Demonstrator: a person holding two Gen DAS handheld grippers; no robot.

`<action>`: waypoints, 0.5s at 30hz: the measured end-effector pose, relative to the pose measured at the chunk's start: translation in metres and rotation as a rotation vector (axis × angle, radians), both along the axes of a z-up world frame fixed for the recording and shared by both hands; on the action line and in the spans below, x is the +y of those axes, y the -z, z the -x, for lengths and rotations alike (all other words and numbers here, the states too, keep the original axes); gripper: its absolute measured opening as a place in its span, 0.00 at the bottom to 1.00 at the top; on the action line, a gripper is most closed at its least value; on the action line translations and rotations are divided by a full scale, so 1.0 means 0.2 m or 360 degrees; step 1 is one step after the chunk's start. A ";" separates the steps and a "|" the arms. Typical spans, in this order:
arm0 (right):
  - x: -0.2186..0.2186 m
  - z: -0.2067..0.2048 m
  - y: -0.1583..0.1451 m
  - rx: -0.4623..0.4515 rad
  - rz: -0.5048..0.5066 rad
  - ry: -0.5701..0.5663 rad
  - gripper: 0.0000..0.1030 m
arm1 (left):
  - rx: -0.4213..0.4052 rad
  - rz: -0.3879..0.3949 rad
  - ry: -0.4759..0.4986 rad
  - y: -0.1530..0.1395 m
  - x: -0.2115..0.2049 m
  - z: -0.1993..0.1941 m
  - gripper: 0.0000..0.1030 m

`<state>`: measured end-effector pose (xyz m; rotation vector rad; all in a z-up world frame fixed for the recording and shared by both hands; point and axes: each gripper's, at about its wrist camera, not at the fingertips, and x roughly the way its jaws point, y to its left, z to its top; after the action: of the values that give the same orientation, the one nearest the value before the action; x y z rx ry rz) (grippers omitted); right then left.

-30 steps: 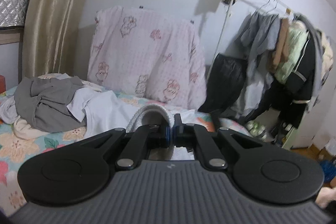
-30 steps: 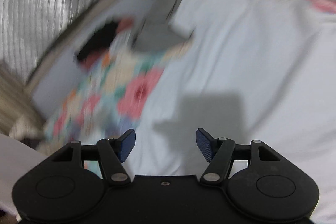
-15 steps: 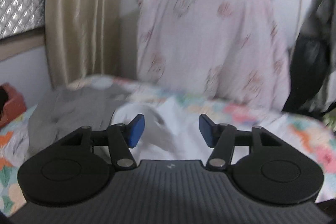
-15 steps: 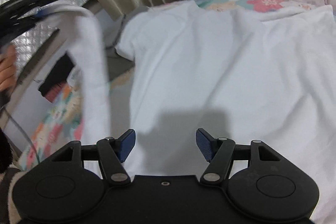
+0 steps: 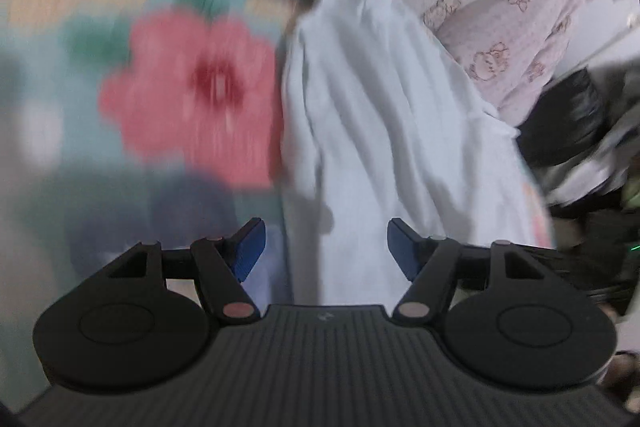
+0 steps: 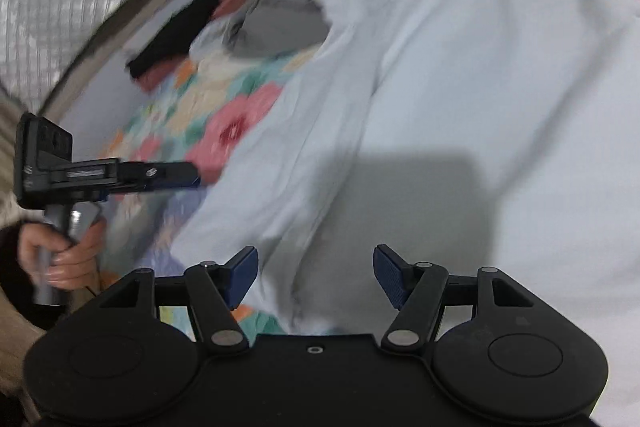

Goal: Fold clothes
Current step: 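Lay the T-shirt down and regrasp its edge with both tools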

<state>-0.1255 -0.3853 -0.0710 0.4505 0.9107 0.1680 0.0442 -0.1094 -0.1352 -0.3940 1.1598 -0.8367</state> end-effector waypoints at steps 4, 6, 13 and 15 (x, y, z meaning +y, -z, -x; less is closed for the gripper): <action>0.04 0.01 0.00 0.0007 0.0007 0.0024 0.05 | 0.0172 0.0072 0.0046 0.10 -0.02 0.08 0.63; 0.01 0.06 -0.04 -0.0025 -0.0001 0.0142 0.05 | 0.0081 -0.0013 0.0064 0.10 -0.06 0.10 0.29; 0.03 0.08 0.02 0.0189 0.0384 0.0339 0.05 | 0.0023 -0.0158 0.0119 0.08 -0.13 0.12 0.19; 0.05 0.11 -0.04 0.0153 0.0447 0.0388 0.18 | 0.0007 -0.0144 0.0109 0.07 -0.12 0.12 0.21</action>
<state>-0.1468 -0.3754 -0.0624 0.3065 0.9488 -0.2040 0.0204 -0.1338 -0.1496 -0.2828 1.2160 -0.8401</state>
